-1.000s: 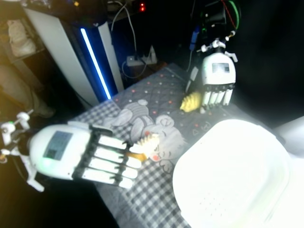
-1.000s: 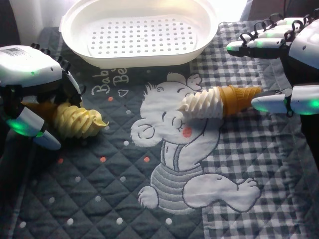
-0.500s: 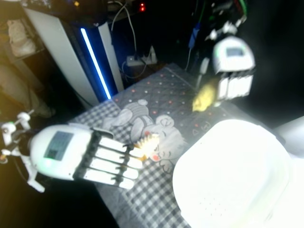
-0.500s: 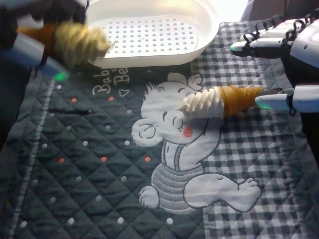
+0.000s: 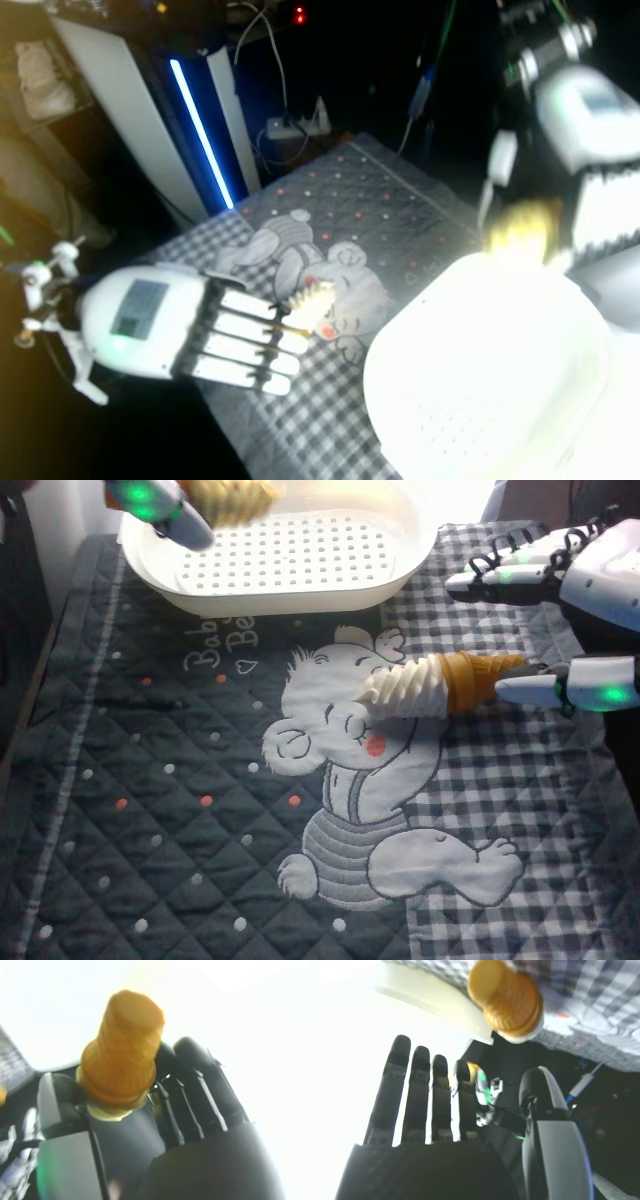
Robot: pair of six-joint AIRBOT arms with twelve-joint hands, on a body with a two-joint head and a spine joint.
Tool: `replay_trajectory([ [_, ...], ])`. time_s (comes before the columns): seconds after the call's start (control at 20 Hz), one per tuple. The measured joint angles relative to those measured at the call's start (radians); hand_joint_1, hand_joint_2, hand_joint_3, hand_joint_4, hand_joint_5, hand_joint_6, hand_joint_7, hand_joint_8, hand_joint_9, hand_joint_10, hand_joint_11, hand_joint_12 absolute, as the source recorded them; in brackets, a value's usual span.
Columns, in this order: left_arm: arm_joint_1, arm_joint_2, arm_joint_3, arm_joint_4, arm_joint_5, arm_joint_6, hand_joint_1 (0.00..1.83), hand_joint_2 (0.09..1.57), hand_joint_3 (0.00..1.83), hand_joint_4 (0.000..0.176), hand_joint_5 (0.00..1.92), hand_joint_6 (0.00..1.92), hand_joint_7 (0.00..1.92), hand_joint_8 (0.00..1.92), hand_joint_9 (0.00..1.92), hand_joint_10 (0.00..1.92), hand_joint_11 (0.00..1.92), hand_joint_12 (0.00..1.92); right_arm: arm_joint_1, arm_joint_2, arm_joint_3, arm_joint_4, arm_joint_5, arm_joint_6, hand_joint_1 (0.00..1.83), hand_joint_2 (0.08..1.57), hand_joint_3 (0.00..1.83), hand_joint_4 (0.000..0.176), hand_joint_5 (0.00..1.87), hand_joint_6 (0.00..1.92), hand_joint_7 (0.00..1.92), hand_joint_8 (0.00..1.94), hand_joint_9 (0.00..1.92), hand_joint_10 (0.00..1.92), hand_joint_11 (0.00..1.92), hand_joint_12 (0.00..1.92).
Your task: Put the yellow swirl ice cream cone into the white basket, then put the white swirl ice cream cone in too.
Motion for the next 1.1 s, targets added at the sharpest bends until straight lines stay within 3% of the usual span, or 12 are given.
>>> replay_trajectory([
  [0.1, -0.006, -0.07, 0.08, -0.006, 0.056, 0.0, 0.87, 0.87, 0.0, 0.0, 0.86, 0.0, 0.93, 0.11, 0.81, 0.74, 0.65, 1.37, 0.013, -0.006, 0.001, -0.012, 0.009, 0.0, 0.48, 1.15, 0.0, 0.033, 0.37, 0.0, 0.38, 0.01, 0.42, 0.01, 0.43, 0.12],
  [0.25, -0.01, -0.116, 0.137, -0.006, 0.08, -0.003, 0.81, 0.84, 0.0, 0.0, 0.73, 0.0, 0.94, 0.05, 0.72, 0.94, 0.59, 1.49, 0.013, -0.023, 0.006, -0.027, 0.017, 0.0, 0.51, 1.14, 0.0, 0.026, 0.38, 0.0, 0.39, 0.01, 0.44, 0.01, 0.45, 0.12],
  [0.3, -0.01, -0.118, 0.137, -0.006, 0.09, -0.002, 0.83, 0.84, 0.0, 0.0, 0.61, 0.01, 0.84, 0.01, 0.74, 0.55, 0.55, 1.4, 0.016, -0.024, 0.006, -0.029, 0.016, 0.001, 0.54, 1.14, 0.0, 0.038, 0.37, 0.0, 0.39, 0.0, 0.43, 0.0, 0.43, 0.11],
  [0.4, 0.002, -0.105, 0.103, -0.006, 0.088, -0.002, 0.81, 0.83, 0.0, 0.065, 0.38, 0.0, 0.52, 0.0, 0.62, 0.01, 0.31, 0.79, 0.018, -0.023, 0.007, -0.022, 0.043, 0.005, 0.5, 1.13, 0.0, 0.05, 0.33, 0.0, 0.36, 0.01, 0.41, 0.01, 0.43, 0.09],
  [0.45, 0.003, -0.1, 0.095, -0.006, 0.084, -0.002, 0.81, 0.83, 0.0, 0.065, 0.38, 0.0, 0.52, 0.0, 0.62, 0.01, 0.31, 0.79, 0.017, -0.023, 0.008, -0.023, 0.048, 0.01, 0.5, 1.13, 0.0, 0.05, 0.33, 0.0, 0.36, 0.01, 0.41, 0.01, 0.43, 0.09],
  [0.6, 0.021, -0.002, -0.056, -0.006, 0.003, -0.003, 0.79, 0.88, 0.0, 0.138, 0.26, 0.0, 0.44, 0.0, 0.52, 0.01, 0.09, 1.03, 0.017, -0.021, 0.007, -0.021, 0.104, 0.058, 0.6, 1.05, 0.0, 0.103, 0.39, 0.01, 0.42, 0.01, 0.42, 0.0, 0.4, 0.07],
  [0.7, 0.023, 0.092, -0.17, -0.004, -0.093, -0.003, 0.66, 0.91, 0.01, 0.128, 0.24, 0.0, 0.35, 0.0, 0.38, 0.0, 0.01, 0.98, 0.018, -0.018, 0.008, 0.005, 0.167, 0.08, 0.54, 1.07, 0.01, 0.126, 0.48, 0.01, 0.47, 0.0, 0.42, 0.0, 0.36, 0.04],
  [0.85, 0.036, 0.219, -0.301, 0.0, -0.261, -0.003, 0.73, 0.85, 0.0, 0.101, 0.21, 0.0, 0.28, 0.0, 0.32, 0.0, 0.0, 0.83, 0.032, -0.008, 0.008, 0.024, 0.238, 0.101, 0.63, 1.02, 0.0, 0.112, 0.52, 0.01, 0.52, 0.01, 0.46, 0.01, 0.41, 0.05],
  [0.9, 0.05, 0.265, -0.344, 0.002, -0.321, -0.005, 0.72, 0.85, 0.0, 0.096, 0.2, 0.0, 0.26, 0.0, 0.3, 0.0, 0.0, 0.82, 0.035, -0.007, 0.012, 0.019, 0.249, 0.103, 0.52, 1.04, 0.01, 0.133, 0.47, 0.0, 0.51, 0.0, 0.46, 0.01, 0.41, 0.04],
  [0.95, 0.062, 0.293, -0.373, 0.001, -0.352, -0.008, 0.72, 0.85, 0.0, 0.097, 0.2, 0.0, 0.25, 0.0, 0.28, 0.0, 0.0, 0.81, 0.035, -0.007, 0.013, 0.013, 0.246, 0.104, 0.46, 1.04, 0.01, 0.123, 0.47, 0.0, 0.51, 0.0, 0.47, 0.01, 0.42, 0.05],
  [1.0, 0.085, 0.332, -0.417, 0.002, -0.403, -0.01, 0.78, 0.86, 0.0, 0.078, 0.21, 0.0, 0.22, 0.0, 0.23, 0.0, 0.0, 0.75, 0.035, -0.008, 0.014, 0.0, 0.235, 0.104, 0.5, 1.06, 0.01, 0.073, 0.47, 0.01, 0.53, 0.01, 0.49, 0.01, 0.44, 0.06],
  [1.1, 0.148, 0.395, -0.499, -0.008, -0.489, -0.011, 0.8, 0.83, 0.0, 0.08, 0.19, 0.0, 0.23, 0.0, 0.24, 0.0, 0.0, 0.81, 0.035, -0.011, 0.015, -0.019, 0.2, 0.108, 0.54, 1.06, 0.0, 0.049, 0.46, 0.0, 0.51, 0.0, 0.48, 0.0, 0.46, 0.06],
])
